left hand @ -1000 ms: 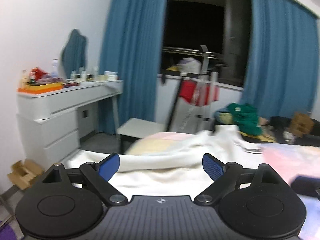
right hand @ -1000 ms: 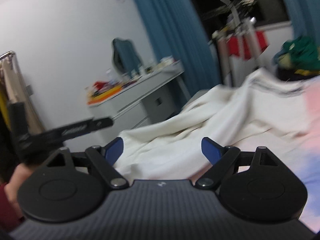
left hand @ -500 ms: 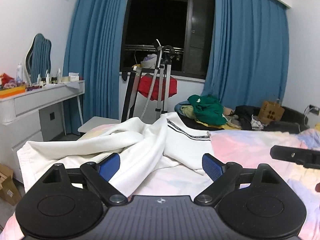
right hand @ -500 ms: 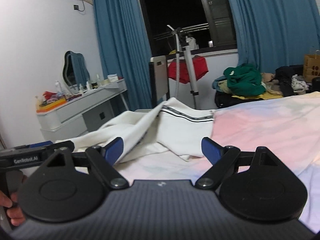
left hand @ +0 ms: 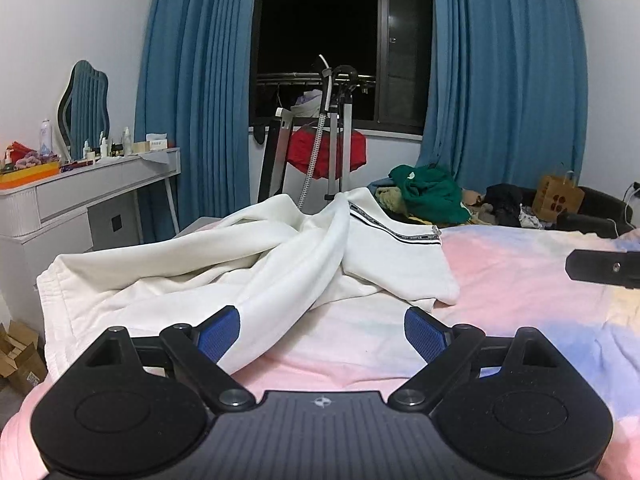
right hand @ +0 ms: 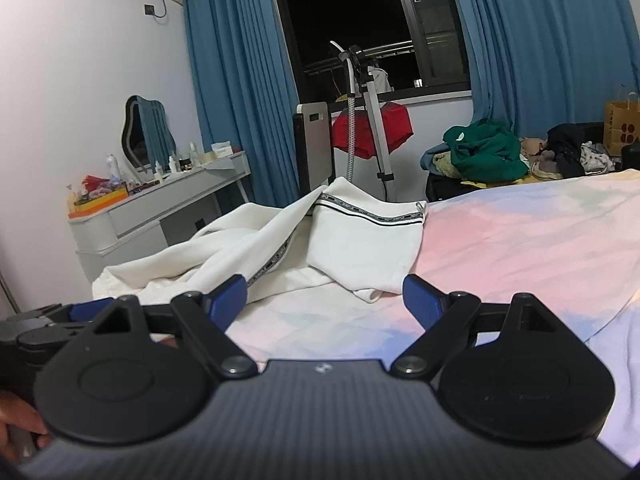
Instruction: Fold clothes
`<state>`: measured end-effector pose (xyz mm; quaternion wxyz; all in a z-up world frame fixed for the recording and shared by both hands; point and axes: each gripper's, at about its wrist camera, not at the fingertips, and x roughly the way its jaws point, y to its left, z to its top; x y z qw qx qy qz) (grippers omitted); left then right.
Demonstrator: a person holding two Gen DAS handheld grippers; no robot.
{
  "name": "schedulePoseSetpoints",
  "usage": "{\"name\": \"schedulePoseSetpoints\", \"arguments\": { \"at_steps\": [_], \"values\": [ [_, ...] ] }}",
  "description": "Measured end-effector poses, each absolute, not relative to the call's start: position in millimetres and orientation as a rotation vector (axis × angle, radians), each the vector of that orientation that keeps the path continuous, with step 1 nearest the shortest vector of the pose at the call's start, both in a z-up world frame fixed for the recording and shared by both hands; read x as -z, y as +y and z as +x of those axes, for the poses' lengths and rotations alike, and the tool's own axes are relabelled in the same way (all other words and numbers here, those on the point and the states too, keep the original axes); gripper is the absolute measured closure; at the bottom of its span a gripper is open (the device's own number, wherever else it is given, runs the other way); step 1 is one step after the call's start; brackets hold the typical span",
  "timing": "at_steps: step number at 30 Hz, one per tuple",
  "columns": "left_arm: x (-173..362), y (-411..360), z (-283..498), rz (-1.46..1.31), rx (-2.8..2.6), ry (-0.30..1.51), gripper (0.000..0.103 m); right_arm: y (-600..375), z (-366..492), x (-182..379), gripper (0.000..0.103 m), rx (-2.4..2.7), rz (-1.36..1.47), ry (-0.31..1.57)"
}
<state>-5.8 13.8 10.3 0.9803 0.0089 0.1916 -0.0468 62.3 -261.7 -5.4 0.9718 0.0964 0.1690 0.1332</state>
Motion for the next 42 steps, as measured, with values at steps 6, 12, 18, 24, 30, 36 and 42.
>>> {"name": "schedulePoseSetpoints", "arguments": {
  "at_steps": [6, 12, 18, 24, 30, 36, 42],
  "values": [
    [-2.2, 18.4, 14.5, 0.057, 0.091, 0.418, 0.012, -266.2, 64.4, 8.8, 0.017, -0.218, 0.221, 0.378],
    [-7.1, -4.6, 90.7, 0.100, 0.089, 0.443, 0.012, -279.6, 68.3, 18.8, 0.017, -0.121, 0.277, 0.441],
    [-18.3, -26.5, 204.5, 0.138, 0.093, 0.420, 0.012, -296.7, 80.3, 37.9, 0.017, -0.068, 0.354, 0.484],
    [-6.6, -50.8, 334.9, 0.181, 0.017, 0.444, 0.012, -305.1, 109.1, 70.5, 0.017, -0.045, 0.420, 0.532],
    [9.5, -69.2, 419.8, 0.161, -0.008, 0.490, 0.017, -296.8, 139.6, 101.0, 0.017, -0.070, 0.410, 0.587],
    [23.7, -87.1, 451.2, 0.162, 0.015, 0.547, 0.071, -302.7, 155.0, 119.0, 0.017, -0.048, 0.447, 0.626],
    [-0.5, -85.6, 404.2, 0.181, 0.019, 0.491, 0.099, -310.0, 147.3, 113.6, 0.017, -0.019, 0.460, 0.582]
  ]
}}
